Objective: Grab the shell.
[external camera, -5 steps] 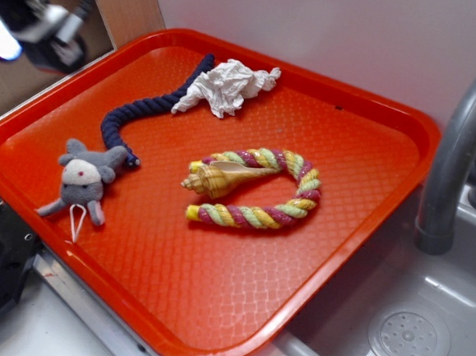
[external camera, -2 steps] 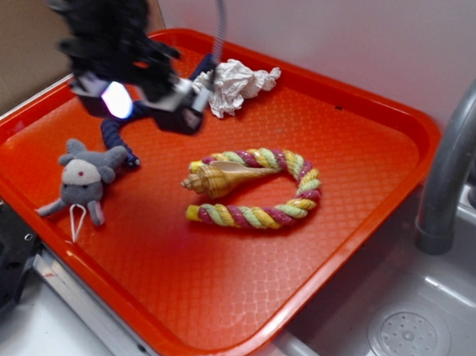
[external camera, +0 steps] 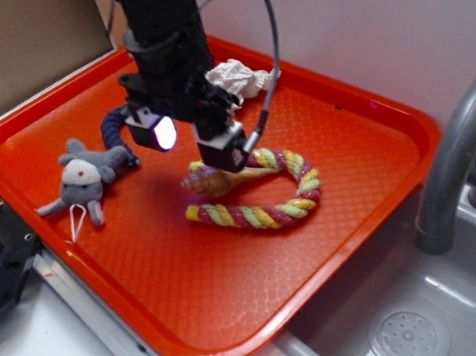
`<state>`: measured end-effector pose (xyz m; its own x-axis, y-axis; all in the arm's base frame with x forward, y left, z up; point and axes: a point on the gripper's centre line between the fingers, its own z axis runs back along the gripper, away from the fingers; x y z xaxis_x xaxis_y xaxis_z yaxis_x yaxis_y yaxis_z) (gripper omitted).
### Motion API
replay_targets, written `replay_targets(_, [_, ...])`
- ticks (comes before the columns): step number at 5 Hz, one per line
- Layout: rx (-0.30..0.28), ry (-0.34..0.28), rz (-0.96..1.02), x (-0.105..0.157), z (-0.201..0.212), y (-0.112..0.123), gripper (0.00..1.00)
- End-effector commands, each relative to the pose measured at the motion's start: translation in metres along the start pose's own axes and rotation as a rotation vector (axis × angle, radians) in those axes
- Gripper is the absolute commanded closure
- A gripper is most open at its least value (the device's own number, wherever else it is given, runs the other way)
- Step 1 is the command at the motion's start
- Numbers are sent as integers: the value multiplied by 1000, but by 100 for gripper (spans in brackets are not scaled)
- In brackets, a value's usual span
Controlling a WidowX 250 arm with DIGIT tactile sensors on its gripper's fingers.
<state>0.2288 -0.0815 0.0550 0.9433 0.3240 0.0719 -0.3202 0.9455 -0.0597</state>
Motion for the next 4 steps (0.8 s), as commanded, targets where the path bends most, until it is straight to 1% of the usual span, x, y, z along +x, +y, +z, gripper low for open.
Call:
replay_targets(1, [-28, 28, -81, -5, -13, -22, 0])
replay_targets(2, [-26, 37, -89, -12, -19, -26, 0])
replay_targets(3, [-12, 25, -77, -17, -21, -27, 100])
replay_targets(4, [8, 23, -71, -18, -22, -26, 100])
